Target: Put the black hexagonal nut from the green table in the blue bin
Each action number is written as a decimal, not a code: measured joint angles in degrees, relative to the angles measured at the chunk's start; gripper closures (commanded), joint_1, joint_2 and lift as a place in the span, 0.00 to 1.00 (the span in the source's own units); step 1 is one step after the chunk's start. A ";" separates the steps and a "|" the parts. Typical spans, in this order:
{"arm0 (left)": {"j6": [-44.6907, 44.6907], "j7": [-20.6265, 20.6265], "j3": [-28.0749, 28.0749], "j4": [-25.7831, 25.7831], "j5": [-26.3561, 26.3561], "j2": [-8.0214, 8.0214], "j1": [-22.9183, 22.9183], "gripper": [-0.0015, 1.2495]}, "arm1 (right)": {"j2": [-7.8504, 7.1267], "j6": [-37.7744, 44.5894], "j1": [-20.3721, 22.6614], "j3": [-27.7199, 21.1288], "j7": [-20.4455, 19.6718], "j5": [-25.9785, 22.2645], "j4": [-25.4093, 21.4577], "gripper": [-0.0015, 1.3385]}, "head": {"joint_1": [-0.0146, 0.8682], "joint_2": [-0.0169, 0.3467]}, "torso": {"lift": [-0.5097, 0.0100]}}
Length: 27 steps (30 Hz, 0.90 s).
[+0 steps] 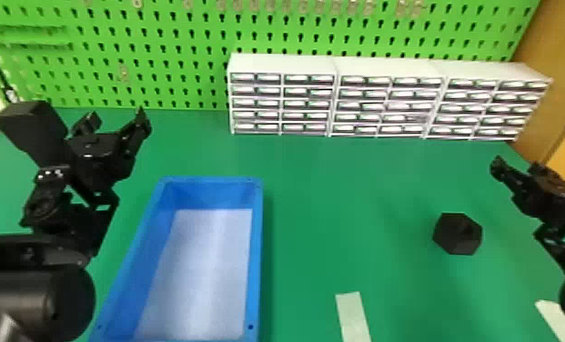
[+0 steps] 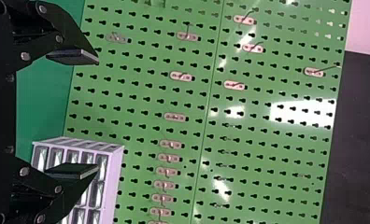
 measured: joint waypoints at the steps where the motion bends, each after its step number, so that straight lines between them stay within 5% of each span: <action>1: 0.00 0.00 0.08 -0.01 0.00 0.02 -0.05 0.35 | -0.03 0.03 0.08 0.01 0.00 -0.12 -0.10 0.35 | 0.80 0.07 | 0.79; 27: 5.35 -0.07 -3.15 -1.59 -1.25 0.56 0.11 0.35 | -0.40 0.94 1.17 0.34 0.05 -0.22 -2.14 0.35 | 0.80 0.07 | 0.79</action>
